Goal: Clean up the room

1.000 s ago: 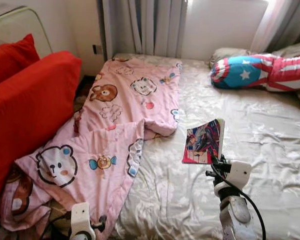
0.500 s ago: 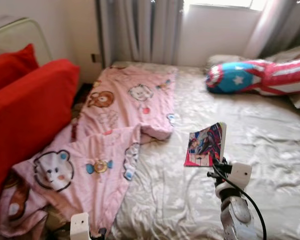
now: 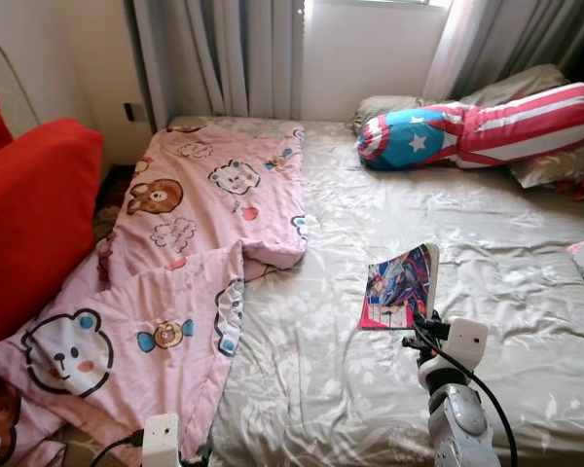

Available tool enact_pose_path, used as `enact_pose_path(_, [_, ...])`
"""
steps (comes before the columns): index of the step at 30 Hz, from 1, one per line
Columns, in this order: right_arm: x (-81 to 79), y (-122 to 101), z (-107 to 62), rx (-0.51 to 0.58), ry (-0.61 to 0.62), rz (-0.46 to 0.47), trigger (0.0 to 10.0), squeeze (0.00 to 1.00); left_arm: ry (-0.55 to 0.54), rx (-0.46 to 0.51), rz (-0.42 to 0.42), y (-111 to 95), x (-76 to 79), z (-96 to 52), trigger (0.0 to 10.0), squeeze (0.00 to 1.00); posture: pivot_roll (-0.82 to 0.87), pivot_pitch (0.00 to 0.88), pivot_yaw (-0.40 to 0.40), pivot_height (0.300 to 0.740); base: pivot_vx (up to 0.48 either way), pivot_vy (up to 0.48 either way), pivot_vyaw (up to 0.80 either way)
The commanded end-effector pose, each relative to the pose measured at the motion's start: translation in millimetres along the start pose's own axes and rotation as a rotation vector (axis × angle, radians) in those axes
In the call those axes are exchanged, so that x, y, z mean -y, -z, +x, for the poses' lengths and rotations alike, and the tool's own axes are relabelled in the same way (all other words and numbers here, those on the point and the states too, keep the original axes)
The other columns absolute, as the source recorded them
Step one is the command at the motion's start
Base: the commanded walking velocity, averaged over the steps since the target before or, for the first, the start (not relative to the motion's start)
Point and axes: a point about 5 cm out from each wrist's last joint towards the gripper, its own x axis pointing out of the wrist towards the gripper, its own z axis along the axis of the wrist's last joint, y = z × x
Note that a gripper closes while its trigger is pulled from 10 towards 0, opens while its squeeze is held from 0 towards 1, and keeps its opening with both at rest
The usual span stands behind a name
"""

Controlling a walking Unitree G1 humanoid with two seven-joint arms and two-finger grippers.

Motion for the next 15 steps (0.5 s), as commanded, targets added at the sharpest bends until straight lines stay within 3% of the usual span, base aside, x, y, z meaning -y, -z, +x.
enact_pose_path(1, [2.7, -16.6, 6.6, 0.081, 0.013, -0.003, 10.0, 0.0, 0.015, -0.031, 0.017, 6.1, 4.4, -0.8, 10.0, 0.0, -0.08, 0.0, -0.074, 0.74, 0.0, -0.356, 0.0])
enact_pose_path(5, [-0.3, -22.5, 8.3, 0.115, 0.012, 0.016, 10.0, 0.0, 0.025, -0.023, 0.029, 3.4, 8.7, 0.2, 10.0, 0.0, -0.09, 0.0, -0.07, 0.74, 0.0, -0.352, 0.0])
enact_pose_path(15, [0.4, -17.1, 8.3, 0.081, 0.028, 0.028, 10.0, 0.0, 0.026, -0.004, 0.028, -2.6, 11.2, 2.0, 10.0, 0.0, -0.08, 0.0, -0.069, 0.74, 0.0, -0.354, -0.07])
